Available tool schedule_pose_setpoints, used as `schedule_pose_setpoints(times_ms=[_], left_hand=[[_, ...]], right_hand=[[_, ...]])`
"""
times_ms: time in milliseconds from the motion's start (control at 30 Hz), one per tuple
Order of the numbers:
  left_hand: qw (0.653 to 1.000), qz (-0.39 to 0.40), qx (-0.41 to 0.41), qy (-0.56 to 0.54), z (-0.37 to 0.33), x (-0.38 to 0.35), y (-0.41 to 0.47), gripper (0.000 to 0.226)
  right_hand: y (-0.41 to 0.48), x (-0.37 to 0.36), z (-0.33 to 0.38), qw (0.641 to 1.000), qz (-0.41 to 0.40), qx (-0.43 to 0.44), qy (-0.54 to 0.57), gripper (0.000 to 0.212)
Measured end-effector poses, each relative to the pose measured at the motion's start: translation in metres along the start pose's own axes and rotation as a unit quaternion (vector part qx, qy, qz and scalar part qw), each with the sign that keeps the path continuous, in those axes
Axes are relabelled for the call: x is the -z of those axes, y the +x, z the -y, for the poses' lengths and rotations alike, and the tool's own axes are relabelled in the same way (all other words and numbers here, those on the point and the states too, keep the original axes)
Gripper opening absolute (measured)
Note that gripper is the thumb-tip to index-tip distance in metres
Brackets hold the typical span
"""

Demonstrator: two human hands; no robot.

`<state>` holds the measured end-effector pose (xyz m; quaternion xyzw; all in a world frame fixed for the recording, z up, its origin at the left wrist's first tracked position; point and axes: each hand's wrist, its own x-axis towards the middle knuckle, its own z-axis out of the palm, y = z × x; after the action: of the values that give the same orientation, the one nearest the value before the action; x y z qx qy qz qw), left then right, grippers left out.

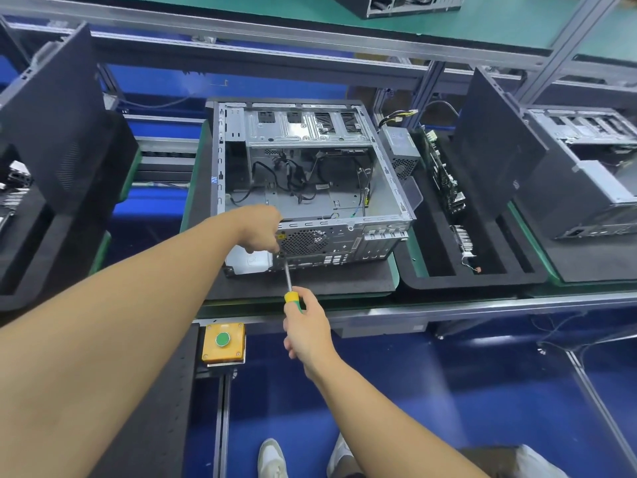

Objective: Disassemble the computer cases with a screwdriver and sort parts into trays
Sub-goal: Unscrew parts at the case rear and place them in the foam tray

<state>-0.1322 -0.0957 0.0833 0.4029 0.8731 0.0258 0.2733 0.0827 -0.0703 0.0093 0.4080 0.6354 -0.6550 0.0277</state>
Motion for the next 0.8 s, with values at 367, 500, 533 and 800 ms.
schedule_pose_setpoints(times_ms=[367,500,533,800], left_hand=[[1.000,0.000,-0.006,0.003,0.001,0.000,0.001,0.025],[1.000,0.000,-0.006,0.000,0.001,0.000,0.001,0.022],[1.000,-0.001,-0.007,0.002,0.001,0.000,0.001,0.022],[1.000,-0.004,-0.008,0.001,0.000,0.000,0.000,0.025]], right_hand=[[0.003,0.005,-0.002,1.000,0.003,-0.003,0.005,0.025],[0.005,0.008,-0.001,1.000,0.000,-0.009,0.006,0.024],[0.006,0.008,-0.001,1.000,0.007,-0.018,0.022,0.024],[0.013,0.010,-0.010,0.922,0.173,-0.133,0.319,0.032]])
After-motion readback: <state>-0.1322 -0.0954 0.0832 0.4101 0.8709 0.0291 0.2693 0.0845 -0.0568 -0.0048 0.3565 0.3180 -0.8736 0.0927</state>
